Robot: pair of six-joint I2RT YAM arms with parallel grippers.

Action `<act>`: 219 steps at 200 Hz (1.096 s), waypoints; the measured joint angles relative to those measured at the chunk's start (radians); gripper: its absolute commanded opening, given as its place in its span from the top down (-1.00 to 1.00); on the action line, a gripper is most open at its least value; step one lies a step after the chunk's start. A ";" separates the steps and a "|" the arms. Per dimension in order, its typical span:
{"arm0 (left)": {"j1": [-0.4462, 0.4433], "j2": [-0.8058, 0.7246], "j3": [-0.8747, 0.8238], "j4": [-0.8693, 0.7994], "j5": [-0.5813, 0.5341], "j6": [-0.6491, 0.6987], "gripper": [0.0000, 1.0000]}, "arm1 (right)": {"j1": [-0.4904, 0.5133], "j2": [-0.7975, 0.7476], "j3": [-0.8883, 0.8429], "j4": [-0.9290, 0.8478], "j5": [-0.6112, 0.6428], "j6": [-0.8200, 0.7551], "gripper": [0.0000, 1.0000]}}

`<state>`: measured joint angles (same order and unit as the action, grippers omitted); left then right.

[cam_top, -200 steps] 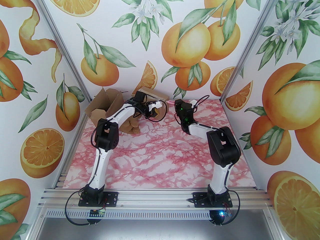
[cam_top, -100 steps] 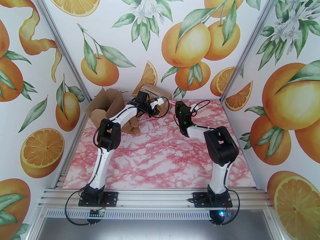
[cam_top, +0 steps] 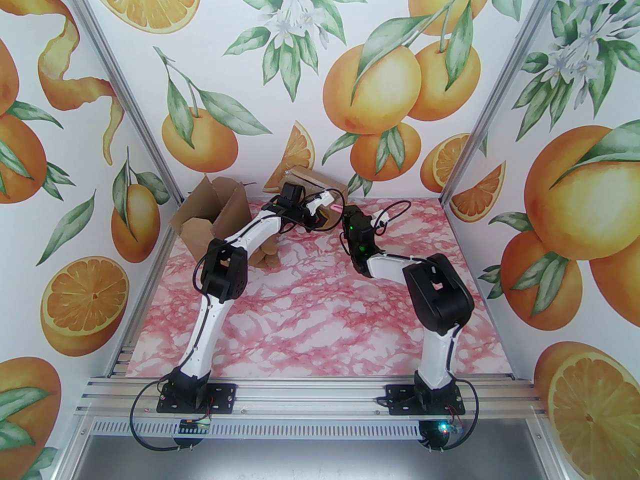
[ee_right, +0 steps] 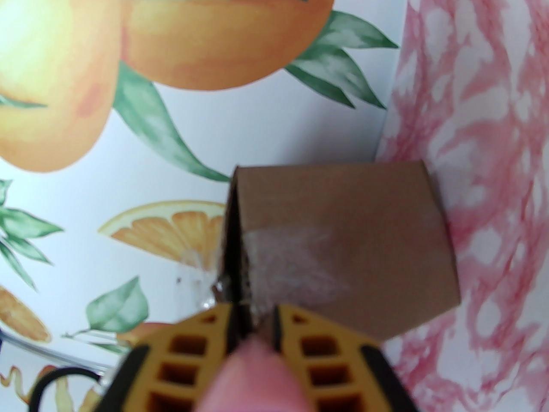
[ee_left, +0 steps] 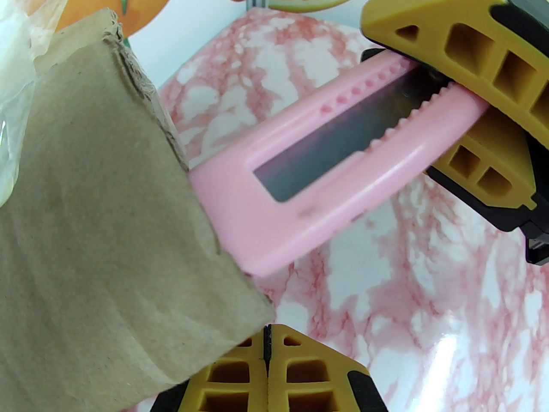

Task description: Unpack the express box

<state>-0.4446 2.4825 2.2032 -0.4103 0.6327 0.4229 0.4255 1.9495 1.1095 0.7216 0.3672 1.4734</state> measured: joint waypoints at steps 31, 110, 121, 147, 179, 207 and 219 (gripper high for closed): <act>-0.011 -0.002 0.005 -0.043 0.010 0.022 0.98 | -0.005 -0.051 -0.060 0.004 -0.005 -0.021 1.00; -0.003 -0.194 -0.170 -0.061 -0.016 0.108 0.96 | -0.146 -0.254 -0.144 -0.099 -0.195 -0.068 1.00; 0.002 -0.224 -0.182 -0.072 -0.021 0.112 0.94 | -0.175 -0.290 -0.154 -0.119 -0.217 -0.068 1.00; 0.012 -0.284 -0.200 -0.104 -0.038 0.125 0.92 | -0.249 -0.406 -0.248 -0.123 -0.277 -0.062 1.00; 0.011 -0.332 -0.217 -0.138 -0.066 0.099 0.89 | -0.306 -0.564 -0.404 -0.196 -0.351 -0.061 1.00; 0.012 -0.329 -0.182 -0.190 -0.103 -0.006 0.51 | -0.346 -0.647 -0.499 -0.321 -0.402 -0.102 1.00; 0.015 -0.306 -0.105 -0.234 -0.121 -0.067 0.37 | -0.385 -0.629 -0.524 -0.346 -0.426 -0.130 1.00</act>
<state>-0.4294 2.1769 2.0979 -0.6441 0.5117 0.3561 0.0410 1.3205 0.5858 0.3752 -0.0589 1.3437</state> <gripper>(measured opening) 0.252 0.189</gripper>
